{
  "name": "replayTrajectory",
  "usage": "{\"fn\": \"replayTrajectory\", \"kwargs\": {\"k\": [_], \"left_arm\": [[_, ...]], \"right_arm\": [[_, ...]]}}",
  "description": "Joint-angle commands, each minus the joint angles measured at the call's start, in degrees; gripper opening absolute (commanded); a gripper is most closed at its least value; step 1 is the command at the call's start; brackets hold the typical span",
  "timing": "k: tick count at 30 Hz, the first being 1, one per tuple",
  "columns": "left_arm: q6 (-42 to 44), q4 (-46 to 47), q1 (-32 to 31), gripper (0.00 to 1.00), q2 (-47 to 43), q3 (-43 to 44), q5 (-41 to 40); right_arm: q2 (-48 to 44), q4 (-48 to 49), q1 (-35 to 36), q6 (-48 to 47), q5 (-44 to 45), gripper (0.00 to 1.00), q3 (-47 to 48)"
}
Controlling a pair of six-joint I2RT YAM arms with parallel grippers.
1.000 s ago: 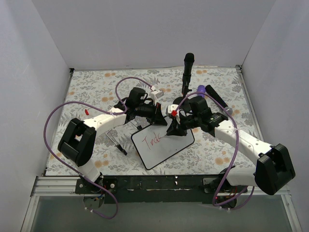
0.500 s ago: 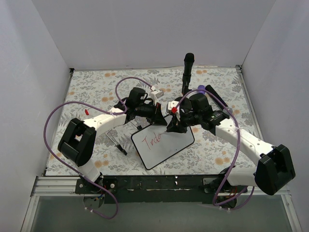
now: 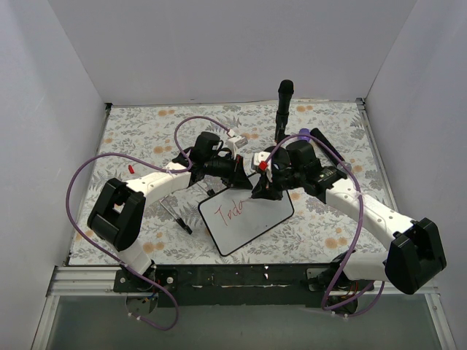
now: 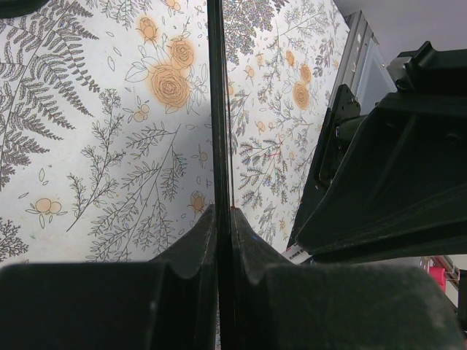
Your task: Write a sentence on the whiteboard
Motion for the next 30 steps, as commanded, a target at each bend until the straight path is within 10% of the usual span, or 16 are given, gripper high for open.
{"fn": "replayTrajectory", "kwargs": {"k": [1, 30], "left_arm": [[5.07, 0.89, -0.19, 0.0, -1.7, -0.21, -0.16], [5.16, 0.71, -0.1, 0.0, -1.53, -0.12, 0.01]], "right_arm": [[-0.46, 0.61, -0.57, -2.25, 1.48, 0.01, -0.78], [-1.17, 1.31, -2.33, -1.11, 0.69, 0.01, 1.24]]}}
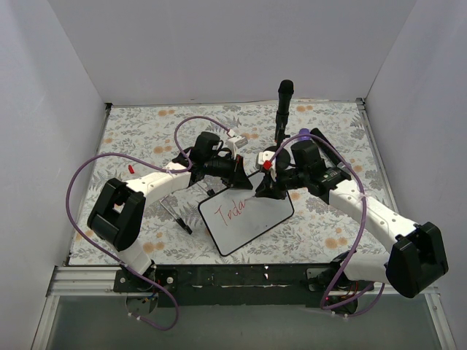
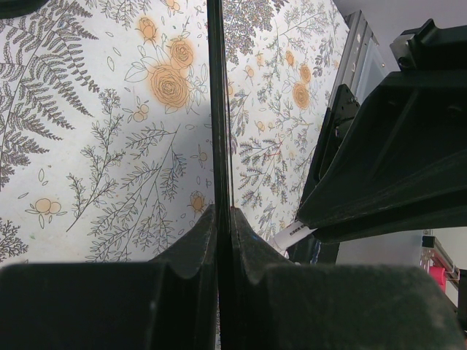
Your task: Write a sentence on the whiteboard
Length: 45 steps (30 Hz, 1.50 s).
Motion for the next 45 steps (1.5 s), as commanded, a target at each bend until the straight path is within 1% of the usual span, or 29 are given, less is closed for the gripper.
{"fn": "replayTrajectory", "kwargs": {"k": [1, 15, 22, 28, 36, 45], "left_arm": [[5.09, 0.67, -0.1, 0.0, -1.53, -0.12, -0.03], [5.53, 0.31, -0.1, 0.0, -1.7, 0.05, -0.03], [5.62, 0.23, -0.1, 0.0, -1.79, 0.05, -0.21], [5.62, 0.23, -0.1, 0.0, -1.71, 0.05, -0.03], [5.62, 0.14, -0.19, 0.0, -1.88, -0.12, -0.03], [5.71, 0.14, -0.19, 0.0, -1.88, -0.12, -0.03]], "right_arm": [[0.37, 2.18, -0.34, 0.18, 1.41, 0.01, 2.17], [-1.04, -1.59, -0.43, -3.16, 0.45, 0.01, -0.99], [-1.48, -1.51, -0.43, -3.34, 0.54, 0.01, -2.04], [-1.48, -1.33, -1.31, -3.25, 1.77, 0.01, -0.55], [-0.07, -0.36, -2.63, -2.28, 1.24, 0.01, 2.96], [1.15, 0.52, -2.72, -1.4, 1.24, 0.01, 4.28]]}}
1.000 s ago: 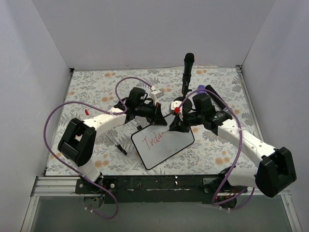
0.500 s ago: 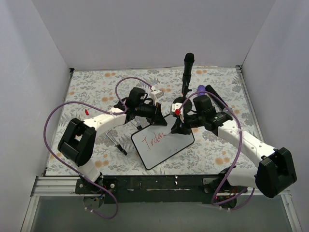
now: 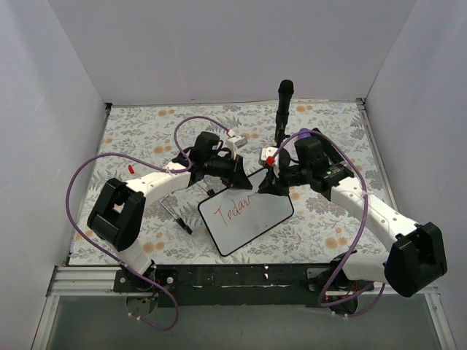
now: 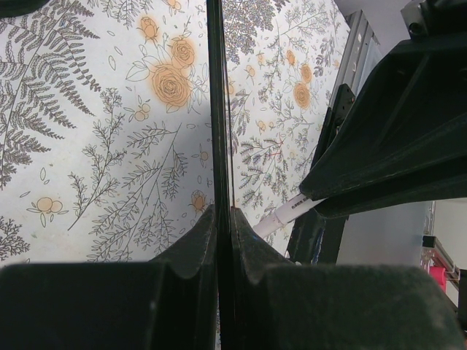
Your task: Write a sentence on the whiteboard
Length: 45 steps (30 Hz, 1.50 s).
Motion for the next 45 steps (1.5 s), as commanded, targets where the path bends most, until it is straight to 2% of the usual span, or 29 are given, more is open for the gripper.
{"fn": "replayTrajectory", "kwargs": {"k": [1, 22, 33, 45], "left_arm": [[5.51, 0.27, -0.17, 0.0, -1.88, -0.12, -0.1], [5.77, -0.17, -0.17, 0.0, -1.62, 0.32, -0.1], [5.77, -0.08, -0.17, 0.0, -1.44, 0.58, -0.1], [5.86, -0.26, -0.17, 0.0, -1.53, 0.4, -0.1]], "right_arm": [[1.07, 2.35, -0.34, -0.31, 1.07, 0.01, 2.38], [0.63, -8.2, 0.63, -7.96, -2.45, 0.01, -2.54], [2.56, -6.45, 5.81, -7.08, -2.1, 0.01, -3.86], [3.09, -1.26, 5.99, -2.86, 0.98, 0.01, -0.52]]}}
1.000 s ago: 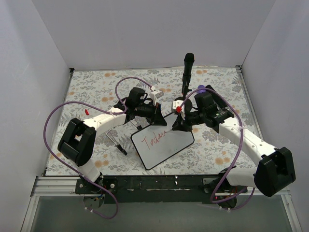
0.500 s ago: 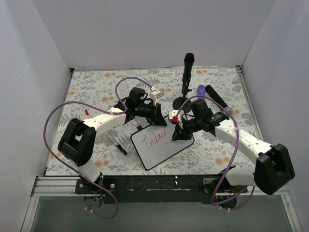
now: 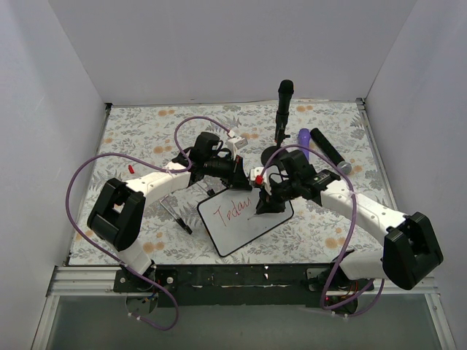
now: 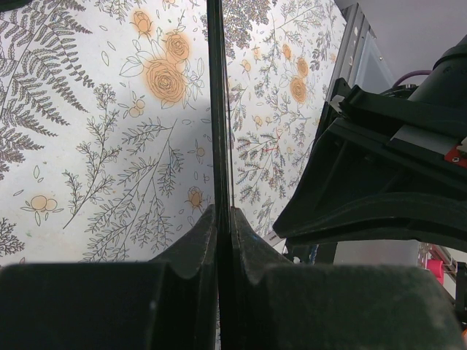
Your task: Write a sentence on the whiteboard
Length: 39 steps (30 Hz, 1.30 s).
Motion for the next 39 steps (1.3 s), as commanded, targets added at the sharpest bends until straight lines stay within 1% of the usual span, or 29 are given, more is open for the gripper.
{"fn": "replayTrajectory", "kwargs": {"k": [1, 4, 5, 9, 14, 29, 39], "left_arm": [[5.1, 0.57, -0.32, 0.0, -1.53, 0.4, -0.95], [5.1, 0.49, -0.32, 0.0, -1.62, 0.32, -1.12], [5.1, 0.57, -0.32, 0.0, -1.7, 0.32, -1.12], [5.19, 0.49, -0.32, 0.0, -1.88, 0.14, -1.12], [5.19, 0.48, -0.32, 0.0, -1.62, 0.14, -0.95], [5.27, 0.57, -0.32, 0.0, -1.79, 0.05, -1.04], [5.36, 0.57, -0.32, 0.0, -1.97, -0.12, -1.12]], "right_arm": [[-0.45, 4.14, -0.02, 1.49, 1.26, 0.01, 3.39], [-1.24, 3.27, -0.28, 1.49, 0.47, 0.01, 4.1], [-1.42, 2.74, -0.46, 1.32, -1.09, 0.01, 4.36], [-3.79, 2.3, -3.09, 1.05, -3.48, 0.01, 4.45], [-4.85, 3.79, -5.99, 2.72, -2.09, 0.01, 3.75], [-2.82, 5.11, -6.08, 3.42, -0.93, 0.01, 3.13], [-3.53, 3.18, -6.17, 1.93, -0.32, 0.01, 1.73]]}}
